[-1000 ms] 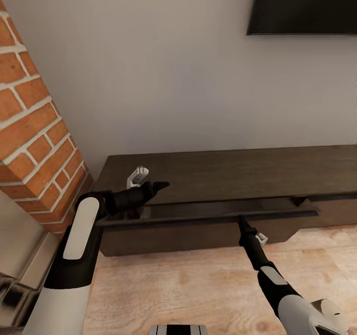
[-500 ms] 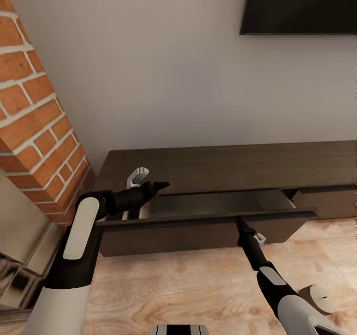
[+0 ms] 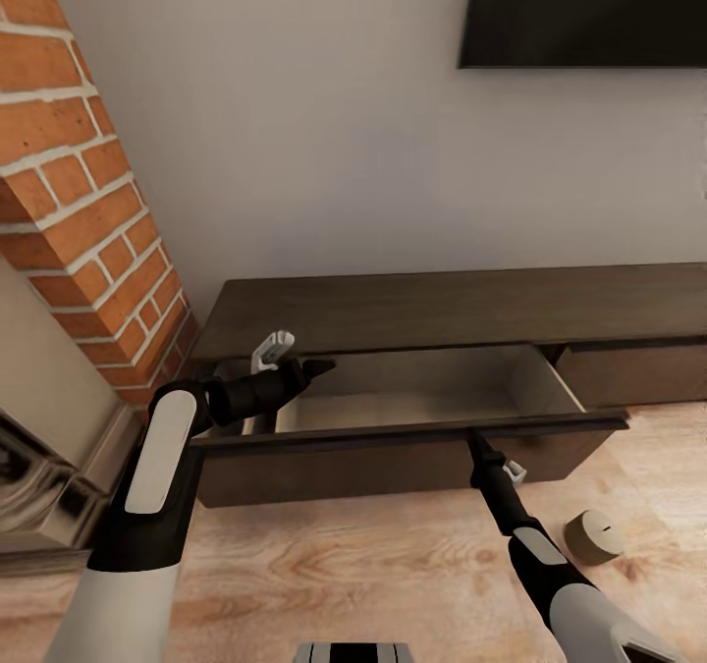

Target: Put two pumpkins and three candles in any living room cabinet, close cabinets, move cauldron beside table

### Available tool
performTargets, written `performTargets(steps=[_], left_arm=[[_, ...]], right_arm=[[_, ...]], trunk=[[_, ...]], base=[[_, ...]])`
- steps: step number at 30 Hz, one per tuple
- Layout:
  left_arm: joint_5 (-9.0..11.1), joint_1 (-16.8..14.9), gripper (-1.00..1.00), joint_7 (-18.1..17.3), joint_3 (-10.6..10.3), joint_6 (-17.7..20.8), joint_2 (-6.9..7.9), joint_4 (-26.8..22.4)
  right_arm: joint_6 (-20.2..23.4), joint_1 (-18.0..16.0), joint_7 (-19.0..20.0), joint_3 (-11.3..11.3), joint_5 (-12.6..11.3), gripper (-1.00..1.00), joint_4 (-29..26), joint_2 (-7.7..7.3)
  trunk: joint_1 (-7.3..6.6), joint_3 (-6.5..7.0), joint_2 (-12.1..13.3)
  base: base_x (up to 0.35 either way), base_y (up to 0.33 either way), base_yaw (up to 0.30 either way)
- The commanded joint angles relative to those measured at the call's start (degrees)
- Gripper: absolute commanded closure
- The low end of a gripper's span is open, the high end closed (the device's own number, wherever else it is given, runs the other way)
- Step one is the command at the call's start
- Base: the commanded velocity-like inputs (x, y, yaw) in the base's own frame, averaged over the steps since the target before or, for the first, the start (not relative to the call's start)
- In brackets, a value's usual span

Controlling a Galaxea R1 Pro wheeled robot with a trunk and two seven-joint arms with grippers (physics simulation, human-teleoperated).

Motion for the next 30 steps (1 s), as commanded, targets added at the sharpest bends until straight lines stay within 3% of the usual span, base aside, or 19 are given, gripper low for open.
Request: performTargets(steps=[1, 30], left_arm=[[0.01, 0.02, -1.0, 0.02, 0.02, 0.0, 0.01, -0.03], [0.06, 0.01, -1.0, 0.02, 0.09, 0.01, 0.02, -0.03]], right_arm=[[0.3, -0.04, 0.26, -1.56, -1.14, 1.0, -1.59, -0.05], [0.3, -0.07, 0.18, -1.56, -0.97, 1.0, -1.59, -0.05]], trunk=[[-0.01, 0.0, -0.01], [-0.01, 0.0, -0.01]], base=[[-0.164, 0.0, 0.0], [-0.052, 0.0, 0.0]])
